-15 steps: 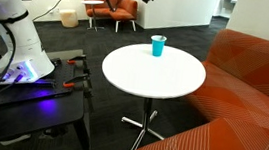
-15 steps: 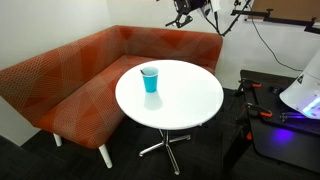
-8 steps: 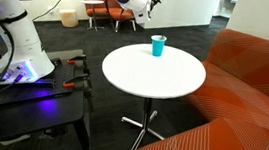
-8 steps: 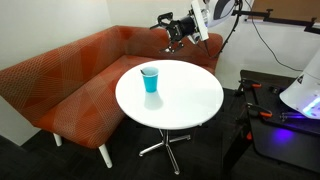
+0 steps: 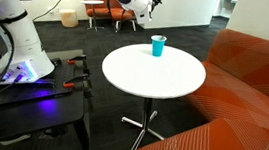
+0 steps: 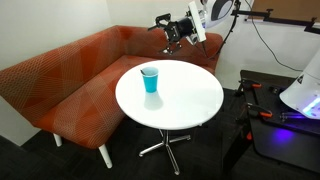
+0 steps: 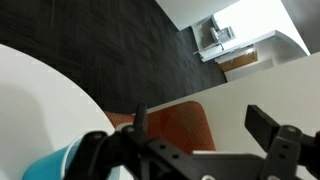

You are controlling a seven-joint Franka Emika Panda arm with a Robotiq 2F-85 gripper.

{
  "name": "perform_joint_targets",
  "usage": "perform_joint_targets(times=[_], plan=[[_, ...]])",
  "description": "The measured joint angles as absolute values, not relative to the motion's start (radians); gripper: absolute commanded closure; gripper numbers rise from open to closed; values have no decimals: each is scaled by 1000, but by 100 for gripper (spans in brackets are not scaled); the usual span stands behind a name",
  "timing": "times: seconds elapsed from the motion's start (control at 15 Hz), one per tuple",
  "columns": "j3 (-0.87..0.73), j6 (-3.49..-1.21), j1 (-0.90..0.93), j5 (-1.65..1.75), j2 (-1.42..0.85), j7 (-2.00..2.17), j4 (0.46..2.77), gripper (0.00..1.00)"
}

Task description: Put the pen on the table

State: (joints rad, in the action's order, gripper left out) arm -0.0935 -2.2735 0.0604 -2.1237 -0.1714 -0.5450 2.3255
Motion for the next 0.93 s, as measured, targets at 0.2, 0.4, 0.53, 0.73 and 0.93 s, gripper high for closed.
perform_joint_targets(times=[0.2, 0.4, 0.53, 0.73, 0.93], plan=[[-93, -2273, 59, -2127, -175, -543, 2326, 0], [-92, -2273, 57, -2156, -183, -531, 2326, 0], [-91, -2273, 57, -2163, -189, -500, 2326, 0], [-88, -2273, 57, -2163, -200, -440, 2328, 0], [-84, -2282, 57, -2163, -206, -380, 2329, 0]])
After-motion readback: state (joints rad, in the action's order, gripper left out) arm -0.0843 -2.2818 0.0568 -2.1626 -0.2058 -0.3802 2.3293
